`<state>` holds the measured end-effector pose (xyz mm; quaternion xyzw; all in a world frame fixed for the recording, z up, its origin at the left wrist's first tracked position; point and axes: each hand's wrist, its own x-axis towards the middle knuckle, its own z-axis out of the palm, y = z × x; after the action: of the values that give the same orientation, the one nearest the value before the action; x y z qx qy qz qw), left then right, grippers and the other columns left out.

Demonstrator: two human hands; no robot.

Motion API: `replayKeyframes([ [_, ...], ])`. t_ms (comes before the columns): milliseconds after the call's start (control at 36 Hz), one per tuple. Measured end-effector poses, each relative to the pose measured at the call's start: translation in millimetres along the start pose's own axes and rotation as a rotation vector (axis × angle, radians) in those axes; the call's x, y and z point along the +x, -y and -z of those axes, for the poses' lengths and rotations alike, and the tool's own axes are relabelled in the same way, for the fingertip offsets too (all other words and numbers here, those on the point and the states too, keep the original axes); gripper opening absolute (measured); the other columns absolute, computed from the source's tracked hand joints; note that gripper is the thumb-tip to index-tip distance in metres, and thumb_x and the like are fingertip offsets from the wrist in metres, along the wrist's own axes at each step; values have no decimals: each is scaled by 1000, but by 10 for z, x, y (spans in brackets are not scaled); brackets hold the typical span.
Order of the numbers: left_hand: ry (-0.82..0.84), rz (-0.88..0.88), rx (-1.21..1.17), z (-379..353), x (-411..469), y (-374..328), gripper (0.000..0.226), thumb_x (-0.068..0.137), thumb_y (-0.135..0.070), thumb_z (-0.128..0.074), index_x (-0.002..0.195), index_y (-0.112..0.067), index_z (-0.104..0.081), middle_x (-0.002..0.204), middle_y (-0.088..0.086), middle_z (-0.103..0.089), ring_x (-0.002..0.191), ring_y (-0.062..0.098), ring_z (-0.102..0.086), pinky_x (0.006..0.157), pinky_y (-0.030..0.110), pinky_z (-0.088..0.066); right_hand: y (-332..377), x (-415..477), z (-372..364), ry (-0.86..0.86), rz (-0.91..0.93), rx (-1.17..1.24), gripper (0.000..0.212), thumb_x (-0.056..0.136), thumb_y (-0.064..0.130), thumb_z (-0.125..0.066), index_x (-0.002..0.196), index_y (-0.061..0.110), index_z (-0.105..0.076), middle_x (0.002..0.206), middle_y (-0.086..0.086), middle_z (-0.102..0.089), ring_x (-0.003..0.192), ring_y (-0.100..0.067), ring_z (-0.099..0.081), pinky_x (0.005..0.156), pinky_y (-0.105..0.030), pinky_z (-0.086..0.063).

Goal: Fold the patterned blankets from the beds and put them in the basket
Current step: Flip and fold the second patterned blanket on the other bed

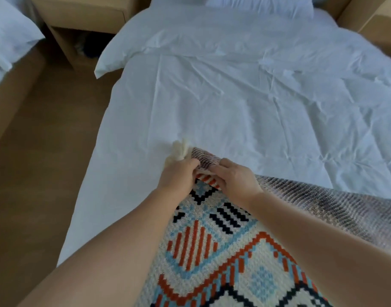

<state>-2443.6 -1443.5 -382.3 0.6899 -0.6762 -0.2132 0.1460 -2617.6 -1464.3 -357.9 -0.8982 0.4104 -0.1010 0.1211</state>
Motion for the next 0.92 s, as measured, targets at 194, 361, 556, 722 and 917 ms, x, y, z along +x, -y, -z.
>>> replayKeyframes([
  [194, -25, -6, -41, 121, -452, 9, 20, 97, -12, -43, 113, -8, -54, 102, 10, -61, 67, 20, -58, 57, 31, -48, -204, -375, 46, 212, -397, -176, 23, 90, 6, -51, 103, 21, -63, 101, 3, -59, 83, -15, -53, 75, -26, -45],
  [361, -69, -55, -63, 178, -852, 56, 21, 95, -10, -48, 104, 0, -65, 111, 9, -60, 90, 25, -59, 82, 37, -51, -316, -976, 25, 396, -471, -166, 45, 96, 11, -43, 139, 24, -48, 144, 2, -49, 127, -22, -50, 104, -39, -43],
  [556, -110, 64, -85, 94, -1584, 187, 21, 93, -6, -52, 108, 2, -65, 129, 12, -55, 106, 27, -58, 87, 23, -36, -236, -1618, 12, 511, -556, -222, 57, 96, 7, -37, 150, 23, -28, 159, 0, -21, 142, -22, -30, 113, -38, -30],
  [722, -86, 143, -92, -44, -2293, 267, 16, 92, -6, -54, 101, -1, -66, 124, 12, -58, 100, 25, -61, 81, 24, -42, -216, -2046, 32, 589, -520, -285, 56, 98, 11, -32, 151, 27, -24, 159, 3, -19, 143, -20, -27, 114, -38, -25],
  [917, -22, 279, -85, -273, -2979, 227, 18, 94, -10, -49, 102, -5, -65, 129, 3, -54, 99, 19, -58, 80, 23, -40, 76, -2572, -53, 743, -328, -343, 60, 96, 6, -32, 152, 20, -19, 160, 3, -16, 145, -19, -21, 117, -41, -19],
])
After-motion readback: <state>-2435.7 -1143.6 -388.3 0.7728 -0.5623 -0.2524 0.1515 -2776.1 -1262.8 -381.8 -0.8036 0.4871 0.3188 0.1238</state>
